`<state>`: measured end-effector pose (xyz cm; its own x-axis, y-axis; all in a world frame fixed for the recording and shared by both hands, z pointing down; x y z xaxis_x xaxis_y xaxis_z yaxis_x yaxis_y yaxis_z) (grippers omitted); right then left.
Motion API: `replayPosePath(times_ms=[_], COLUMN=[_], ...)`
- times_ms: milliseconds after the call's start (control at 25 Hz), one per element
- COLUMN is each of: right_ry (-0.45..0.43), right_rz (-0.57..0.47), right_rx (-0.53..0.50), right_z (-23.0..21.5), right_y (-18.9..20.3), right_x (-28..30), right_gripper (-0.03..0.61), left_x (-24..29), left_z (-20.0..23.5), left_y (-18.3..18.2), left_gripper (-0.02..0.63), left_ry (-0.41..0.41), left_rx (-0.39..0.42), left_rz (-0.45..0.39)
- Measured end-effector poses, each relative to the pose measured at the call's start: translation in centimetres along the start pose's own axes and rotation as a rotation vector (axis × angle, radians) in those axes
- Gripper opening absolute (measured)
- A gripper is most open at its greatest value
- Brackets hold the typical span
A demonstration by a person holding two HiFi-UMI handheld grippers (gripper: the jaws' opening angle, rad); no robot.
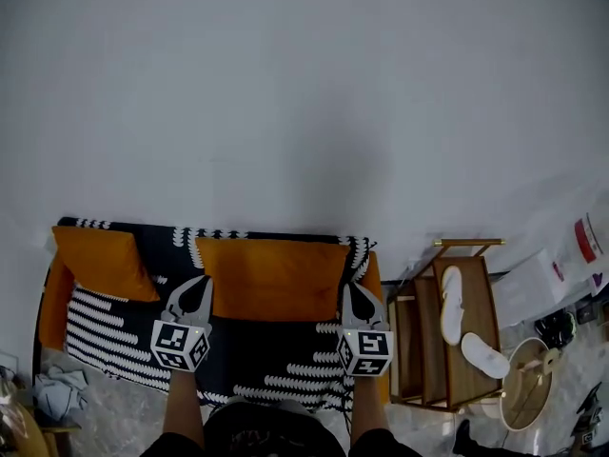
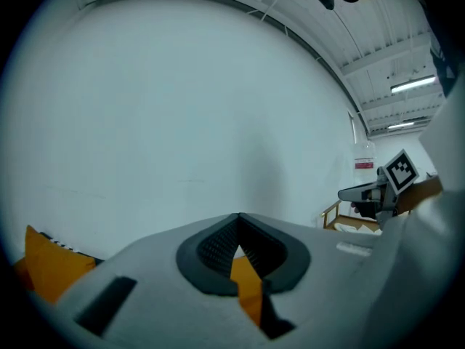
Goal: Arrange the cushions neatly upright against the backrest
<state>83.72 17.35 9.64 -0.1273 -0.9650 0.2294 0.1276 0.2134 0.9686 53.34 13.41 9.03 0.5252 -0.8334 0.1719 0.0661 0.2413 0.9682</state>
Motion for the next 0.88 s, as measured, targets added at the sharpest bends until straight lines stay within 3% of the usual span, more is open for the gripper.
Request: replayPosePath(times_ms=[320, 880], right_ry=[0.011, 0.015], right_rz=[-0.023, -0.089], right_rx=[-0.034, -0.065], right_z=[1.6, 3.9], right_y=[-3.7, -8.3], right_x=[-0.2, 0.2], right_gripper=[0.012, 0.012], left_x=[-0.7, -2.5], left_z=[1.3, 3.6], left_y=[-4.3, -8.3], left_gripper=[0.000, 0.000], left_ry=[0.031, 0.013], left_rx=[0.033, 0.074], left_rz=[-0.055, -0.105])
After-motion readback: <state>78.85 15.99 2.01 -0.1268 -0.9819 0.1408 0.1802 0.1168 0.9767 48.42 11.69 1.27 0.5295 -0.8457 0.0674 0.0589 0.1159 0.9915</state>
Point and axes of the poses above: the fingertips, and each gripper's own axes: x forward along the fingers, z to its left, y out of its underside, the point moved 2 cm from there along -x, backward along the fingers, and after that the axes turned 7 degrees about -x, right-handed, at the moved point
